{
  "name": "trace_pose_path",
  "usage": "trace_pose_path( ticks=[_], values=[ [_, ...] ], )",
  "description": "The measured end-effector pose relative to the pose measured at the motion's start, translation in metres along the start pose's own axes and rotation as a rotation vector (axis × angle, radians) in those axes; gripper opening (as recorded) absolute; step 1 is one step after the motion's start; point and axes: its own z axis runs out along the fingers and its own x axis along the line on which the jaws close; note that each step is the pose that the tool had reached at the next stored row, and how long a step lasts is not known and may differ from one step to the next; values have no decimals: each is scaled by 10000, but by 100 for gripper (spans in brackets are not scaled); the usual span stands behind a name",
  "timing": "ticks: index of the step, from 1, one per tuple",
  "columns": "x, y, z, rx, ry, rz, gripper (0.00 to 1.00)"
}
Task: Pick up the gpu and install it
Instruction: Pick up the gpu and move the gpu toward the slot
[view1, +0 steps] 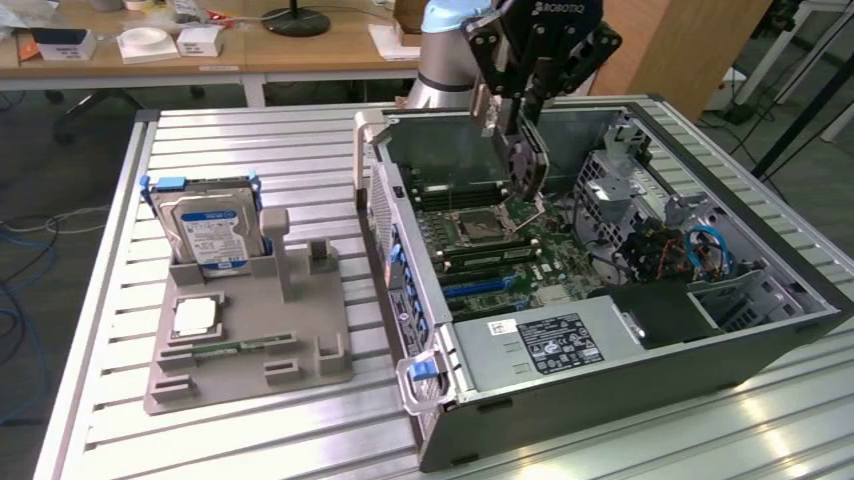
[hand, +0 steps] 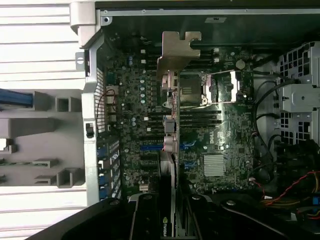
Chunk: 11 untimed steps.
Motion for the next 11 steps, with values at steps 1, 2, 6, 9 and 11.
trace_pose_path(
  ticks=[1, 2, 6, 9, 11],
  values=[
    [-34, 2, 2, -1, 2, -3, 26],
    [-68, 4, 3, 0, 4, -5, 26],
    [-209, 13, 9, 1, 13, -18, 26],
    [-313, 20, 14, 0, 19, -31, 26],
    [-384, 24, 18, 0, 23, -38, 26]
  ],
)
